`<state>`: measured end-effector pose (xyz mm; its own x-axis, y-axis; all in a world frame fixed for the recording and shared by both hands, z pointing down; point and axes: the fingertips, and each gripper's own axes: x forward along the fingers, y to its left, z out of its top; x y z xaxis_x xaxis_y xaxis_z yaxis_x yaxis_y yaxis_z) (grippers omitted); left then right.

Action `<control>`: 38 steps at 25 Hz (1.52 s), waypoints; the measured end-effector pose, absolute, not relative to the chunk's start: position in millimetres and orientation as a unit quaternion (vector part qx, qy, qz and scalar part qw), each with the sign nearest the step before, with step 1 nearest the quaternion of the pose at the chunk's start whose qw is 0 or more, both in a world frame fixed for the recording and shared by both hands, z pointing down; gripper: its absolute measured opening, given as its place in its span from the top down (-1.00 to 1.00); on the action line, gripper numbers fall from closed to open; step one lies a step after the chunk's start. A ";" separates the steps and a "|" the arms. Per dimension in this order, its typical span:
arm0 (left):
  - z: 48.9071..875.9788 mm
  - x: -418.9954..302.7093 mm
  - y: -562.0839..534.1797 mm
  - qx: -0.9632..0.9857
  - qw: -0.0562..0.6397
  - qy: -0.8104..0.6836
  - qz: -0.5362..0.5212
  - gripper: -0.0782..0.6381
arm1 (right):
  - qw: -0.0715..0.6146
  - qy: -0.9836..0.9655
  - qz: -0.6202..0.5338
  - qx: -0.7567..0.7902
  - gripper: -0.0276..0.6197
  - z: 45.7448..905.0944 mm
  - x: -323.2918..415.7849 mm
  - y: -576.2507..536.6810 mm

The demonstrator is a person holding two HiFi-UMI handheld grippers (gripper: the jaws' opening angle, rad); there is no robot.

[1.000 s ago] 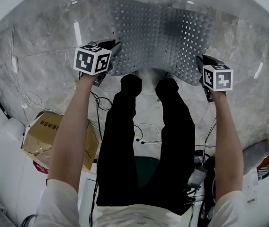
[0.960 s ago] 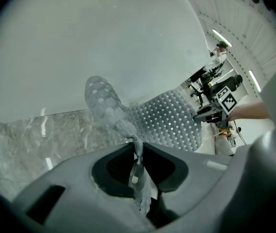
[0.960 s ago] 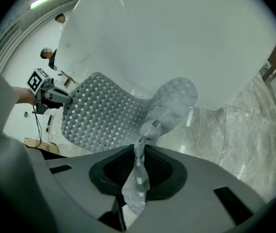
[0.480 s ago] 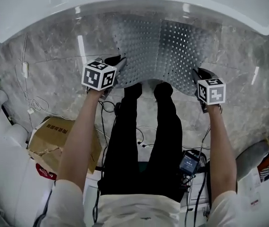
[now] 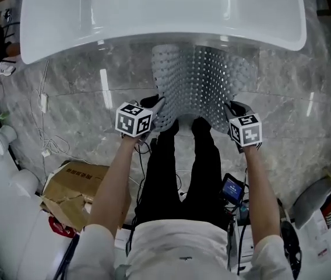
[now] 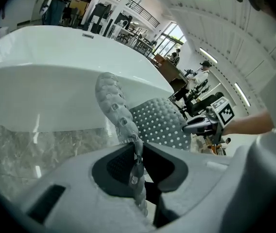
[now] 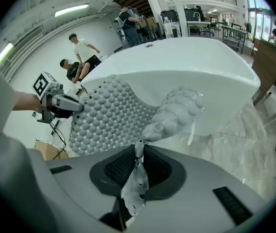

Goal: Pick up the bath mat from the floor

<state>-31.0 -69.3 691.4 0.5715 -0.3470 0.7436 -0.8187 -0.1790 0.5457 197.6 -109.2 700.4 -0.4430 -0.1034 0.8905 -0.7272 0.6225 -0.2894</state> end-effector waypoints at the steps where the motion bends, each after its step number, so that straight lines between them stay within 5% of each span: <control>1: 682.7 -32.4 -69.0 0.732 0.499 -0.400 0.234 0.61 | 0.452 -0.779 0.341 0.269 0.75 690.9 194.4 -109.3; 38: 479.3 -255.2 -41.9 0.720 0.376 -0.561 0.160 0.63 | 0.326 -0.847 0.166 0.384 0.75 421.3 120.1 -130.5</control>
<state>-255.2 -41.9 479.3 0.3196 -0.6880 0.6515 -0.9279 -0.0880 0.3622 120.1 -130.5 421.3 -0.4914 -0.5429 0.6810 -0.7602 0.6490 -0.0312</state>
